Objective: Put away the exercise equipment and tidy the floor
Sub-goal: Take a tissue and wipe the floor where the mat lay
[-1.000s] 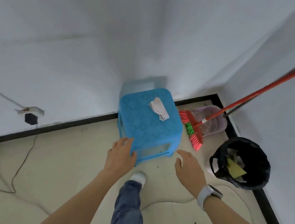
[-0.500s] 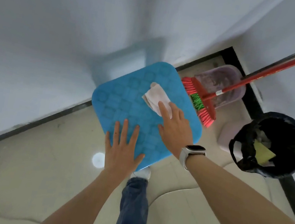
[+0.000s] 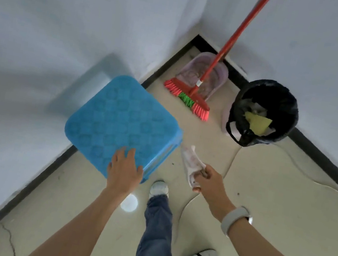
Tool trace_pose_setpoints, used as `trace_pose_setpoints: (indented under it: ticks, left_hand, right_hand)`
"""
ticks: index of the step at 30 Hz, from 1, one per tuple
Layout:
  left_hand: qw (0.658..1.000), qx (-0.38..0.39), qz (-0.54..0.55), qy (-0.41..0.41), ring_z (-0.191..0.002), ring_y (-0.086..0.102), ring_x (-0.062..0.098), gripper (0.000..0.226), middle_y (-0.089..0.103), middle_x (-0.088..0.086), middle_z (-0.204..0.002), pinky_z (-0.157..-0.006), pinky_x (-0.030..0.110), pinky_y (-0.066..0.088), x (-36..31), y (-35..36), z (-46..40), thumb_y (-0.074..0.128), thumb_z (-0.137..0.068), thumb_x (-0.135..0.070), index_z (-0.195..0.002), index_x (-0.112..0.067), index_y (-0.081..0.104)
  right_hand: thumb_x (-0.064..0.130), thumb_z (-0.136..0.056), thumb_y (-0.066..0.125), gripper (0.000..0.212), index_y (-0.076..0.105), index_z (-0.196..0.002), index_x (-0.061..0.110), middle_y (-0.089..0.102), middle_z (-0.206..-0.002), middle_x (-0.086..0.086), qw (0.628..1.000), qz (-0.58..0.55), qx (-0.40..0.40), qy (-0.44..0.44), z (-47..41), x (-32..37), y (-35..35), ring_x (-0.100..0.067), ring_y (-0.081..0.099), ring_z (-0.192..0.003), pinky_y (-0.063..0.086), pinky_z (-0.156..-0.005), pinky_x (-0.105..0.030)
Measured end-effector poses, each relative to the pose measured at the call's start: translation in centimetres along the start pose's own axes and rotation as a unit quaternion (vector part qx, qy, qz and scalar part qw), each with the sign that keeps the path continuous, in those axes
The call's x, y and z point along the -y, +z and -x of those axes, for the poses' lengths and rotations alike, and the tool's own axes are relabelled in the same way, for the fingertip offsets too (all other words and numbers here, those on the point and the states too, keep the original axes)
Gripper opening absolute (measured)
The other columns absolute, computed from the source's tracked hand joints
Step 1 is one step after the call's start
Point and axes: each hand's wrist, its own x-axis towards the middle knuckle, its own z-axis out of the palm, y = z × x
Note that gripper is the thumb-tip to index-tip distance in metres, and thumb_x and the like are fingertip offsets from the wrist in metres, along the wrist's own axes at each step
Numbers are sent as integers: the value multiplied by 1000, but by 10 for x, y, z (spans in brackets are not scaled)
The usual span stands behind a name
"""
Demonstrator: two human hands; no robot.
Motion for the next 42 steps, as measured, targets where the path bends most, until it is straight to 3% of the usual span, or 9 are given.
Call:
trace_pose_setpoints:
  ticks: [4,8,15,19,22,26,33,38,42]
  left_hand:
    - [988,61,66,124,-130,38,23,49,39,6,-142,-106,34,31,-81,17,65,50,-92,-22,-138,-14,37]
    - [943,121,25,310,-134,34,20,56,32,2,-148,-108,29,28,-178,61,159,54,-91,-23,-142,-20,31]
    - [772,206,-187,571,-145,6,23,76,10,-5,-158,-113,43,26,-324,180,337,60,-87,-32,-147,-26,15]
    - [690,278,-218,632,-131,40,25,56,58,1,-130,-106,41,36,-383,251,440,59,-80,-39,-133,-22,49]
    - [663,337,-219,632,-95,63,23,30,72,5,-98,-85,29,45,-417,298,508,62,-79,-32,-100,-13,70]
    - [662,407,-236,584,-79,58,10,15,70,4,-90,-63,4,39,-464,361,580,64,-85,-18,-94,-7,69]
    - [714,520,-164,440,-72,59,11,21,64,5,-85,-56,9,49,-565,487,691,61,-88,-16,-102,1,63]
    - [692,566,-193,405,-75,61,20,7,64,6,-79,-69,25,53,-663,578,769,62,-87,-15,-83,-9,63]
    - [628,548,-267,484,-63,60,1,10,64,2,-76,-65,15,46,-729,645,837,62,-87,-16,-89,-7,66]
  right_hand:
    - [-8,-89,43,23,57,-96,8,51,-70,-7,993,-111,-24,38,69,-32,-94,-16,47,-59,43,-49,-21]
    - [-13,-86,38,31,57,-86,11,47,-67,-5,986,-136,-95,21,145,-79,-199,-16,45,-59,41,-53,-23]
    - [-14,-82,39,22,60,-89,-10,52,-73,-7,977,-46,-205,-48,300,-213,-355,-16,44,-67,33,-51,-11]
    - [-16,-79,46,29,51,-80,13,47,-69,2,946,-133,-295,-34,383,-296,-413,4,47,-57,35,-54,-10]
    - [-13,-83,50,30,50,-90,16,50,-72,2,899,-248,-361,-13,435,-347,-442,8,49,-50,37,-51,-8]
    - [12,-93,49,25,48,-118,18,60,-96,-1,752,-489,-443,-13,480,-403,-474,-8,57,-80,44,-66,-20]
    - [24,-92,52,23,56,-114,19,63,-102,-1,690,-550,-470,12,501,-483,-594,-12,60,-91,44,-82,-28]
    - [6,-90,52,14,59,-84,16,62,-88,-10,564,-594,-573,22,523,-527,-729,-15,59,-77,52,-68,-24]
    - [12,-91,52,12,59,-87,21,64,-86,-4,530,-609,-589,32,556,-564,-816,-17,61,-77,53,-69,-33]
